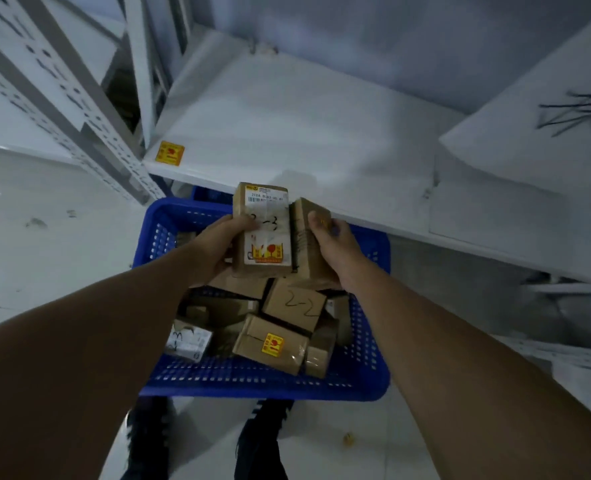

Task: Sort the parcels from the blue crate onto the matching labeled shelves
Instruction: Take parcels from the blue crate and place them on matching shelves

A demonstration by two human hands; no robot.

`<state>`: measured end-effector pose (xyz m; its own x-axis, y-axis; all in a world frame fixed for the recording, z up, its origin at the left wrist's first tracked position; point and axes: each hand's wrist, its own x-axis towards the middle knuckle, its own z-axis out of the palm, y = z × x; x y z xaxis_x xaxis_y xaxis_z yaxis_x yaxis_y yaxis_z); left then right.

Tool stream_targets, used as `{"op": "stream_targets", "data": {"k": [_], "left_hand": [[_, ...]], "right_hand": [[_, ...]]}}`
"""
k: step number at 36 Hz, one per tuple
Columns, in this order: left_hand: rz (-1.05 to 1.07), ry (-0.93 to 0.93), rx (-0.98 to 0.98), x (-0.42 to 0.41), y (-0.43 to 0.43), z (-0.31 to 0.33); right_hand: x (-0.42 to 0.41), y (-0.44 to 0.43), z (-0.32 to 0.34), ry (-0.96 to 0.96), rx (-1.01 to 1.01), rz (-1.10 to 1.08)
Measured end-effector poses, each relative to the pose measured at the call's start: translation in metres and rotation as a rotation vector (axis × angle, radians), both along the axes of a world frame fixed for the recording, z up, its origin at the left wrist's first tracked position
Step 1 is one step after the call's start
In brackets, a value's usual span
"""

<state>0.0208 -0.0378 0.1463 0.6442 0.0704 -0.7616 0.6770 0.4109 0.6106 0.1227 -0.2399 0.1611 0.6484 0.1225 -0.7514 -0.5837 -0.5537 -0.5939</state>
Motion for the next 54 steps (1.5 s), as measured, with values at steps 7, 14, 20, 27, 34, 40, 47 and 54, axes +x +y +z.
{"op": "stream_targets", "data": {"k": [7, 14, 20, 27, 34, 40, 47, 54], "left_hand": [[-0.154, -0.093, 0.034, 0.015, -0.039, 0.103], [-0.336, -0.264, 0.009, 0.029, -0.093, 0.256], [-0.565, -0.506, -0.077, 0.032, -0.167, 0.427], [-0.742, -0.739, -0.102, -0.007, -0.273, 0.613], [-0.894, -0.942, -0.088, -0.069, -0.377, 0.756], [-0.915, -1.069, -0.130, -0.137, -0.458, 0.840], [-0.912, -1.105, -0.248, -0.218, -0.542, 0.901], [-0.964, -1.154, -0.293, -0.295, -0.615, 0.942]], "right_hand": [[-0.006, -0.068, 0.109, 0.104, 0.305, -0.246], [-0.043, -0.132, 0.267, -0.151, 0.307, -0.375], [-0.090, -0.210, 0.440, -0.408, 0.298, -0.473], [-0.183, -0.317, 0.618, -0.528, 0.354, -0.497], [-0.293, -0.402, 0.756, -0.843, 0.229, -0.692], [-0.391, -0.458, 0.842, -1.214, 0.089, -0.966], [-0.489, -0.507, 0.894, -1.694, -0.313, -1.080], [-0.542, -0.518, 0.918, -1.897, -0.999, -0.880]]}}
